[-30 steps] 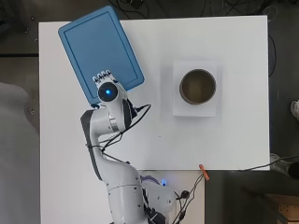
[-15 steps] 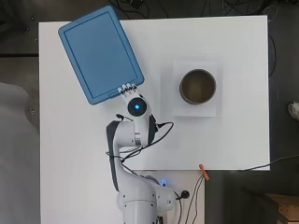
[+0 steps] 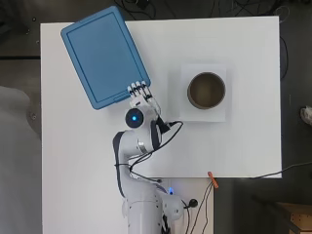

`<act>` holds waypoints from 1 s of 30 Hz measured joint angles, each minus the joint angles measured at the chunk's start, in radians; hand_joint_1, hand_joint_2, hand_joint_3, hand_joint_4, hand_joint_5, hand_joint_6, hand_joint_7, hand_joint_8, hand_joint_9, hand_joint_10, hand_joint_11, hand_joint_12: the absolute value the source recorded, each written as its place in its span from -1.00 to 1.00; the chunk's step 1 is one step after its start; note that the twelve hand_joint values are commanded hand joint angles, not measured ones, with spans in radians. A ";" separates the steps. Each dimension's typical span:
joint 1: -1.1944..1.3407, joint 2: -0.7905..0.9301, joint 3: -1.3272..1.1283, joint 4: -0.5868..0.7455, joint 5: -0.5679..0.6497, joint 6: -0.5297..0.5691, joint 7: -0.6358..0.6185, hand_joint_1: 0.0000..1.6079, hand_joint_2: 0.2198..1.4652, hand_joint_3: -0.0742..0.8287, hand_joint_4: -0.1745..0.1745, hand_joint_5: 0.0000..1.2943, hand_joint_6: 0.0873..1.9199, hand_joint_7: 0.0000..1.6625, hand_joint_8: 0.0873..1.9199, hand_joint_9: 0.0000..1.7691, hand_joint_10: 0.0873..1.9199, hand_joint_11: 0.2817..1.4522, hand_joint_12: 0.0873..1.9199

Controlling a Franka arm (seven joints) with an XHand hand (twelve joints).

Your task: Teleoperate dual arm-hand system to remove items from a box

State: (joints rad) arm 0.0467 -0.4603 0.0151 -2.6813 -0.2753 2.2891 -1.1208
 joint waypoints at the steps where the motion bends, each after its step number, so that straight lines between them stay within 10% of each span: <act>1: 0.002 0.041 0.006 0.035 0.010 -0.014 0.006 -0.49 0.11 -0.82 -0.02 -0.68 -1.00 -0.77 -1.00 -0.72 -1.00 -0.79 -1.00; 8: 0.015 0.199 0.045 0.089 0.034 0.178 0.012 -0.51 0.12 -0.84 0.01 -0.74 -1.00 -0.80 -1.00 -0.75 -1.00 -0.85 -1.00; 12: 0.022 0.271 0.082 0.178 0.025 0.109 0.006 -0.37 0.18 -0.83 0.04 -0.60 -1.00 -0.75 -1.00 -0.70 -1.00 -0.86 -1.00; 14: 0.029 0.312 0.109 0.216 -0.014 0.080 0.044 0.33 0.40 -0.83 -0.63 0.04 -0.20 -0.25 -0.33 -0.21 -0.34 -0.48 -1.00; 16: 0.030 0.352 0.114 0.248 -0.025 0.048 0.083 0.58 0.52 -0.83 -0.91 0.18 0.25 -0.12 0.08 -0.08 0.05 -0.36 -1.00; 18: 0.032 0.377 0.108 0.267 0.015 0.023 0.083 0.35 0.57 -0.83 0.14 0.23 0.28 -0.02 -0.52 -0.05 -0.53 -0.37 -1.00; 20: 0.032 0.374 0.099 0.267 0.078 0.025 0.018 0.22 0.60 -0.83 0.76 0.21 0.34 0.06 -0.92 0.00 -0.92 -0.38 -1.00; 22: 0.036 0.351 0.092 0.264 0.133 0.031 -0.091 0.50 0.57 -0.80 -0.36 0.17 0.44 -0.03 -0.27 0.01 -0.20 -0.16 -1.00; 23: 0.040 0.329 0.091 0.258 0.160 0.040 -0.161 0.38 0.61 -0.82 -0.02 0.13 0.46 -0.05 -0.42 -0.01 -0.34 -0.16 -1.00; 27: 0.052 0.213 0.097 0.293 0.218 0.001 -0.242 0.62 0.62 -0.83 -0.91 0.04 0.62 -0.17 0.13 -0.03 0.21 -0.08 -1.00; 29: 0.057 0.185 0.097 0.318 0.254 -0.035 -0.240 0.51 0.65 -0.84 -0.65 0.10 0.60 -0.12 0.18 0.05 -0.46 -0.16 -1.00; 30: 0.058 0.180 0.096 0.318 0.267 -0.038 -0.247 0.55 0.63 -0.85 -0.76 0.10 0.58 -0.13 0.18 0.04 -0.30 -0.16 -1.00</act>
State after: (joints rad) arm 0.1051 -0.2802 0.1108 -2.3628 -0.0080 2.2512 -1.3683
